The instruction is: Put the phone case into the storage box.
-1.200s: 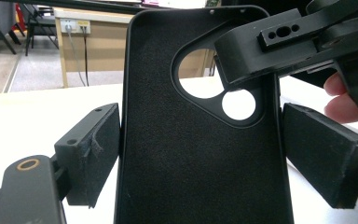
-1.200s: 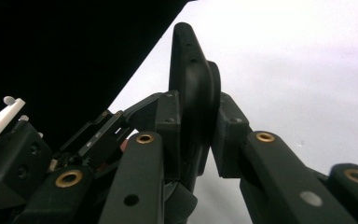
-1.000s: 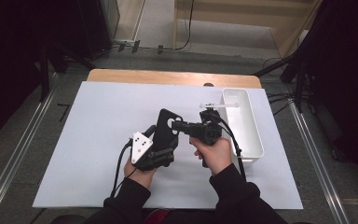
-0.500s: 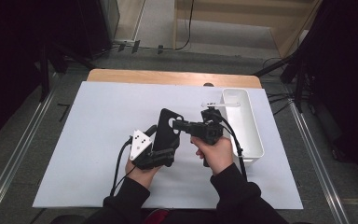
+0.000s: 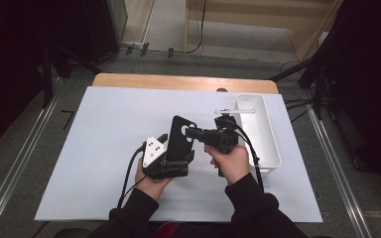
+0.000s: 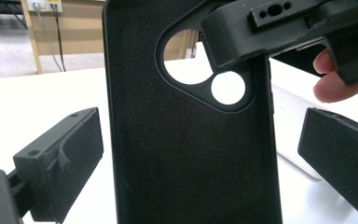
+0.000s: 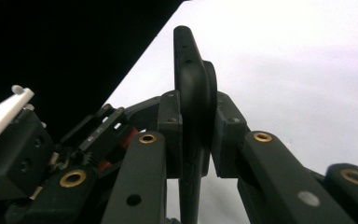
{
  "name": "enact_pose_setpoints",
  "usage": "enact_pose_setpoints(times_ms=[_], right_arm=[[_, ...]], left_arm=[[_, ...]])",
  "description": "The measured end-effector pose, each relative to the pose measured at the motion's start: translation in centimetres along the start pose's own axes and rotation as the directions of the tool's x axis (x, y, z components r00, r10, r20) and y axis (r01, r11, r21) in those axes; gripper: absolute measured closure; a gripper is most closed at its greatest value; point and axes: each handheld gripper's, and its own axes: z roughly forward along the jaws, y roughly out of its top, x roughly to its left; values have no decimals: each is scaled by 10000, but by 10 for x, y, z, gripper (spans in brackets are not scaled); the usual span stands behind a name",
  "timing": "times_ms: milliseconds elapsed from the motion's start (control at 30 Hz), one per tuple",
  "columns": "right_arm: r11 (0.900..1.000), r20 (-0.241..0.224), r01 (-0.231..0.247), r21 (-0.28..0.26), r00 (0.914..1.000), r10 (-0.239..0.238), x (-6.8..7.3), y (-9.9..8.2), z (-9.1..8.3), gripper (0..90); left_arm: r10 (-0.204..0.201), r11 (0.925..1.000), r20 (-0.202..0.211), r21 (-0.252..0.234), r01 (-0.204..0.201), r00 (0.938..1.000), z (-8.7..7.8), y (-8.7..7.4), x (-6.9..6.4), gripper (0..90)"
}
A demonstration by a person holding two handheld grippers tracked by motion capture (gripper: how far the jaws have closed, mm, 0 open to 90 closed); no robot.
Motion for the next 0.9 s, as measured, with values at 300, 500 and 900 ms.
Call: enact_pose_setpoints(times_ms=[300, 500, 900], right_arm=[[9990, 255, 435, -103, 9987, -433, -3, 0, -3, 749], [9924, 456, 1201, -255, 9919, -1188, -7, -1, -6, 749], [9726, 387, 2312, -242, 9724, -2302, -11, -5, -10, 749]], left_arm=[[-78, 9987, 315, 509, 62, 9995, 1, 4, 2, 4], [-298, 9966, 553, 779, 255, 9980, -2, 10, 8, 4], [-644, 9847, 1549, 1702, 375, 9858, -9, 23, 25, 9]])
